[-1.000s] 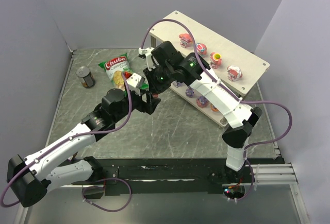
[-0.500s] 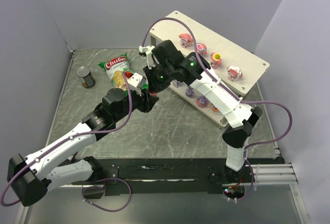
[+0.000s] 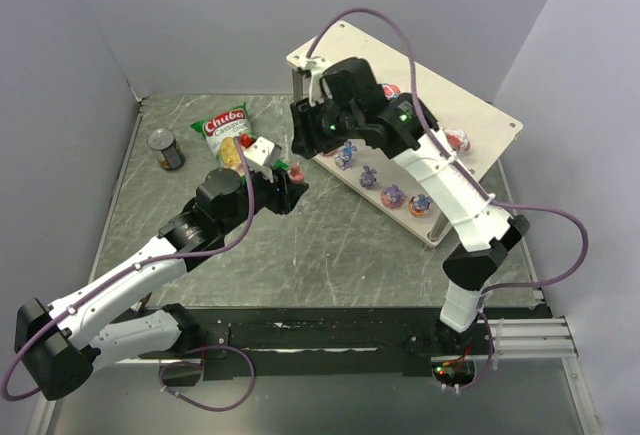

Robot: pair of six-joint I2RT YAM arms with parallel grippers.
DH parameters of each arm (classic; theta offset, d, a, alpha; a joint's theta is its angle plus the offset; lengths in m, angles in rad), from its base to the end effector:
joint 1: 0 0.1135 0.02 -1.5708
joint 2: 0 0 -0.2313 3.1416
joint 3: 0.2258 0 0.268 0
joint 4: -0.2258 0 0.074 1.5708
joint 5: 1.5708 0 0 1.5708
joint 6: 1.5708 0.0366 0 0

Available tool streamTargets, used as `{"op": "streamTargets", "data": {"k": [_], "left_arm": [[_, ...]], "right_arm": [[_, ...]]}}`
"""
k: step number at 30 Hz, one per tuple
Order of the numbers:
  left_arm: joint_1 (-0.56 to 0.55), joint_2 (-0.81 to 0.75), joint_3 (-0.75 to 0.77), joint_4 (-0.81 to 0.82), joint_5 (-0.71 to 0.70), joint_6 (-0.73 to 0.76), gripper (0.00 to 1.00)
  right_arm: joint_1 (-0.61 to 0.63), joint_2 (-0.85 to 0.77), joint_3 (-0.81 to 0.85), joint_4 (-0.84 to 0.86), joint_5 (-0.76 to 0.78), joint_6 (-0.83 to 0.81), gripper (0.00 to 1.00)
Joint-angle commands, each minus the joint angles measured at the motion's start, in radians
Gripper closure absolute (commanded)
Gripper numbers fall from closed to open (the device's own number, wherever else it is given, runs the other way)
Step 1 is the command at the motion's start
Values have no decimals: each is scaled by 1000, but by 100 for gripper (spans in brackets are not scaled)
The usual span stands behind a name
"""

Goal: Place and organize the plastic toys onto the shelf

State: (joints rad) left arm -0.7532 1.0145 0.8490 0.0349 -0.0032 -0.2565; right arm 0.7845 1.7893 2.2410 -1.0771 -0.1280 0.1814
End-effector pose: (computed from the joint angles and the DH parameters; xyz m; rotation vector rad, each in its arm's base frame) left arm 0.2007 -0.1880 0.3117 0.4299 1.7054 -0.7438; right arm 0.2574 0.2636 0.4427 -0.7463 2.1485 0.6688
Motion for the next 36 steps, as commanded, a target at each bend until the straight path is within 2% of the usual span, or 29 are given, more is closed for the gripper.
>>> {"op": "streamTargets", "data": {"k": [1,8,15,24,36], "left_arm": [[5,-8,55,72,6,-16,98],[21,9,105,122,8,-24,99],[204,111,217,221,187,-118,99],[327,340,459,309,276,-188,99],[379,601,768,390,328,-276,99]], "right_arm": [[-22,-106,25,111,48,39,41],[-31,-215,-40,190,80,24,34],[-33,-386,-210,290,96,0,31],[-36,-564,-391,370,126,-65,25],[-44,-751,-572,424,248,-137,23]]}}
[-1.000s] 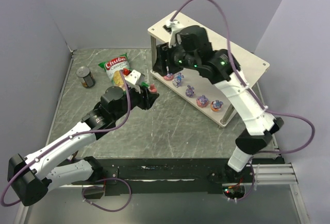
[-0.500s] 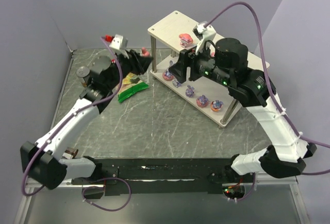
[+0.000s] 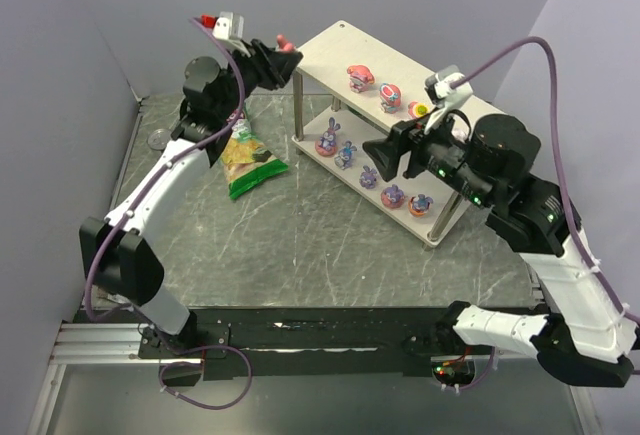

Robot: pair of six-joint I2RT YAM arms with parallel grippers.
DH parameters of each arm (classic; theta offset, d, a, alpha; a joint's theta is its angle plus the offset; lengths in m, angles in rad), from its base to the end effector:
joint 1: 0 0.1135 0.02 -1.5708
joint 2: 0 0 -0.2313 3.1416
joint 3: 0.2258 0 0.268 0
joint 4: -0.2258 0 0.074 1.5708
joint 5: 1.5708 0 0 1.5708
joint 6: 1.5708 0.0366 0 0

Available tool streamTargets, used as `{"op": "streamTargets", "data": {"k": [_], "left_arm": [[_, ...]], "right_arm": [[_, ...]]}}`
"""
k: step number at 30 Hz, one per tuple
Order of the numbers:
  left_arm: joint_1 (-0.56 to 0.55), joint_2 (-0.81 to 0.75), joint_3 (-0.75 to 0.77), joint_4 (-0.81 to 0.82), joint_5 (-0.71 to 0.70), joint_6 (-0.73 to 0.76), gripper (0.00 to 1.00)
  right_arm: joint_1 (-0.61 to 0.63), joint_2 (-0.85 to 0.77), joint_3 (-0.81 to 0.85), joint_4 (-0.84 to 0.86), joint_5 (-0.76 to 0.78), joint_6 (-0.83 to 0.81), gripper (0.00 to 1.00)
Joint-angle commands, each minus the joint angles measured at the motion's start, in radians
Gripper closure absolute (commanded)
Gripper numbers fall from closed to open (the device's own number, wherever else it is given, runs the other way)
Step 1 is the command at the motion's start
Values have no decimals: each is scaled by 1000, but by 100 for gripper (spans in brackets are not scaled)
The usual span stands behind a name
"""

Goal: Place and organize the plastic toys onto the shelf

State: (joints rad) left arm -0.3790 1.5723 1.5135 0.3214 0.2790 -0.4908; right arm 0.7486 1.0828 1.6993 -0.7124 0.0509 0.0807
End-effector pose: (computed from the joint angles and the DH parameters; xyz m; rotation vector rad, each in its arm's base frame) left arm 0.3587 -0.1537 0.4177 0.1720 1.3660 -0.9167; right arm 0.1478 0.1348 0.5072 -0.5199 1.6185 0.5824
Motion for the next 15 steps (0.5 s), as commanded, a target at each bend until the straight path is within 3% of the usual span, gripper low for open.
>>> {"op": "streamTargets", "data": {"k": [1,9,15], "left_arm": [[6,58,140,105,49,-45,99],[8,201,289,128,111,-91,99],[5,265,310,146,138,-114,99]], "right_arm": [[-9,-49,-42,59,85,-42,23],[-15,-90,-55,51,141,-71,21],[-22,-90,-52,45,162,-100,20]]}}
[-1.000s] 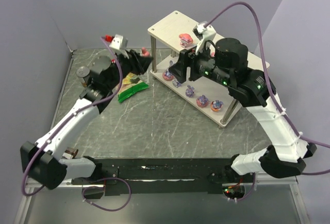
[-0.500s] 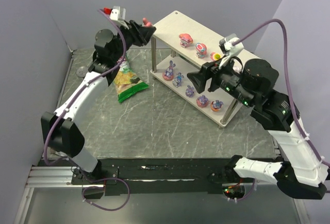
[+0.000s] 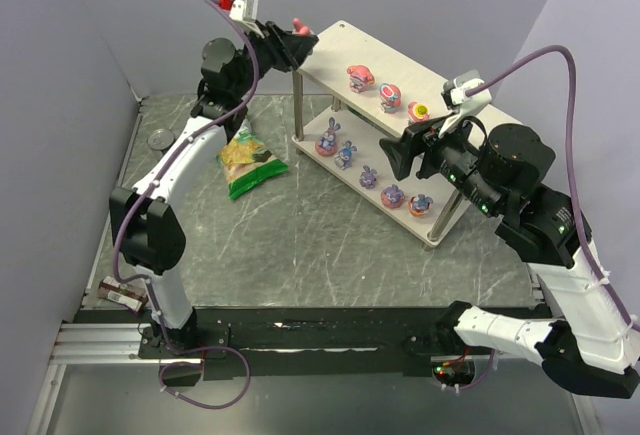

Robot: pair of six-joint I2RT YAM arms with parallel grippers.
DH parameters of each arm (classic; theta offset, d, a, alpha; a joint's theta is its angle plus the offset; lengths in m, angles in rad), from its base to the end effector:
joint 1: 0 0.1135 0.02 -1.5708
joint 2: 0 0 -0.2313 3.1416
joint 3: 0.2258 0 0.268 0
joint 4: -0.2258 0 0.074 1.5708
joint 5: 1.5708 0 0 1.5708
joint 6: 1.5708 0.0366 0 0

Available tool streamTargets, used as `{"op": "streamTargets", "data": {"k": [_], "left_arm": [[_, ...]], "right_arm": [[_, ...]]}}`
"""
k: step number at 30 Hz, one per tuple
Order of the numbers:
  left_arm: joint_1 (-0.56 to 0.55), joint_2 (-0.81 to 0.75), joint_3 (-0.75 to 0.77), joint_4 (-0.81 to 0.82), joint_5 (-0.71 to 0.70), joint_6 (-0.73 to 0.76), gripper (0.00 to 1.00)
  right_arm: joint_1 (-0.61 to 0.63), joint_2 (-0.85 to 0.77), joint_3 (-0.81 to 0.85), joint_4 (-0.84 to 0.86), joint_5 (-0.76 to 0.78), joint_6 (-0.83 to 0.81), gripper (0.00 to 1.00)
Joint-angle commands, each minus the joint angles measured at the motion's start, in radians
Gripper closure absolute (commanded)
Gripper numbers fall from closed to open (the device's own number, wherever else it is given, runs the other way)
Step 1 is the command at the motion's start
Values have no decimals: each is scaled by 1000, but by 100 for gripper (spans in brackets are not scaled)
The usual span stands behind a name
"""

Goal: Place and organize the plastic toys onto the shelf

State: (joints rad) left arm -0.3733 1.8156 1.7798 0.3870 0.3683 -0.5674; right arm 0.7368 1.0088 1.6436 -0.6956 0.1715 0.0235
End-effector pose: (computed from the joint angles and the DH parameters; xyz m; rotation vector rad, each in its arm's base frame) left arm 0.4056 -0.1730 0.4257 0.2137 1.2953 -1.0335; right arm 0.1385 0.1172 0.5057 -0.4493 1.5867 0.4427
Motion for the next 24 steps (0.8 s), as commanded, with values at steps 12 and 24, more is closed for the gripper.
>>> {"op": "streamTargets", "data": {"k": [12,24], "left_arm": [[-61,93,87,47,32,24,99],[-119,113,82,10,-63,100,96]], "right_arm": [[-27,1,10,16,65,-68,18],[-31,-9,-4,21,80,-63,18]]}}
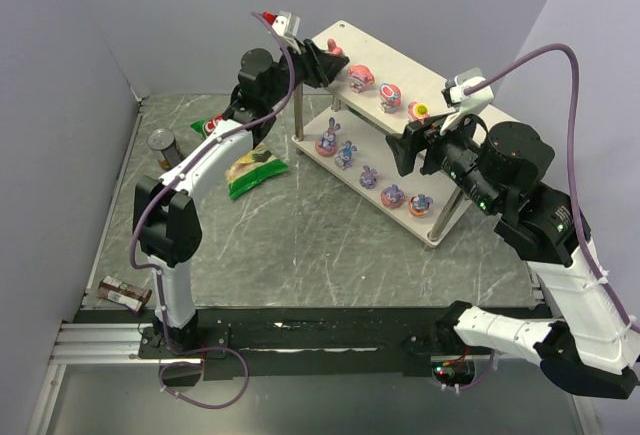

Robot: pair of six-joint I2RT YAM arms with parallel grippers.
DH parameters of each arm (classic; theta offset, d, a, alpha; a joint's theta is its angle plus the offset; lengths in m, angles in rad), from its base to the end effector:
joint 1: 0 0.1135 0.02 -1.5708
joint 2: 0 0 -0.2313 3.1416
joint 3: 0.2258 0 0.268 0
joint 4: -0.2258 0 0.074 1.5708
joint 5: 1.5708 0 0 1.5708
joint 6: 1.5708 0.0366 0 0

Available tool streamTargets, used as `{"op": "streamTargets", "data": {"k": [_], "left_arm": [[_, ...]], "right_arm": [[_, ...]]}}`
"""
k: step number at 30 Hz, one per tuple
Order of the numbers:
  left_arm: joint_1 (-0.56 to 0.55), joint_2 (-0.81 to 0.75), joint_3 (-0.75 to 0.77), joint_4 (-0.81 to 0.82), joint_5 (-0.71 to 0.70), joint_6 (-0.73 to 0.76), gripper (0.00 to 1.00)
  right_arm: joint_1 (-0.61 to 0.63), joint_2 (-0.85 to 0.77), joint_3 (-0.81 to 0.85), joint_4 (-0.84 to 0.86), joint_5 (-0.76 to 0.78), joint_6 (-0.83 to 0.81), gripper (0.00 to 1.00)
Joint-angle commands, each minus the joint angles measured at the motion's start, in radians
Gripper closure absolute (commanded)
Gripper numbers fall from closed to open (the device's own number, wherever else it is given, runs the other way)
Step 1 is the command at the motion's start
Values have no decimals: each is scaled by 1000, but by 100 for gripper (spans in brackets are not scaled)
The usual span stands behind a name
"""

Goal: Place and organize the plastic toys onto the shelf

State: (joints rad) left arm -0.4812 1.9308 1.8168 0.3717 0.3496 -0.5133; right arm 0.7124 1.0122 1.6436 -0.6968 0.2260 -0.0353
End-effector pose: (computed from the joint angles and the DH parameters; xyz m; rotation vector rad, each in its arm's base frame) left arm 0.4131 -0.2299 0.3875 0.2928 1.3787 -1.0637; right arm 0.1433 0.1129 0.5051 -0.4355 1.5863 0.3338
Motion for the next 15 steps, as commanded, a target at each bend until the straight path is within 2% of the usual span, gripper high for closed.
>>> {"op": "streamTargets", "data": {"k": [1,9,15], "left_arm": [[-13,-1,45,16,-50,56,94],[-14,-3,29,-5,-92,87,90],[-14,-3,9,4,-90,90,81]], "right_arm": [[-8,-11,-4,22,26,-3,18],[-8,-11,-11,14,27,8,18],[-7,-11,-10,14,29,8,18]]}}
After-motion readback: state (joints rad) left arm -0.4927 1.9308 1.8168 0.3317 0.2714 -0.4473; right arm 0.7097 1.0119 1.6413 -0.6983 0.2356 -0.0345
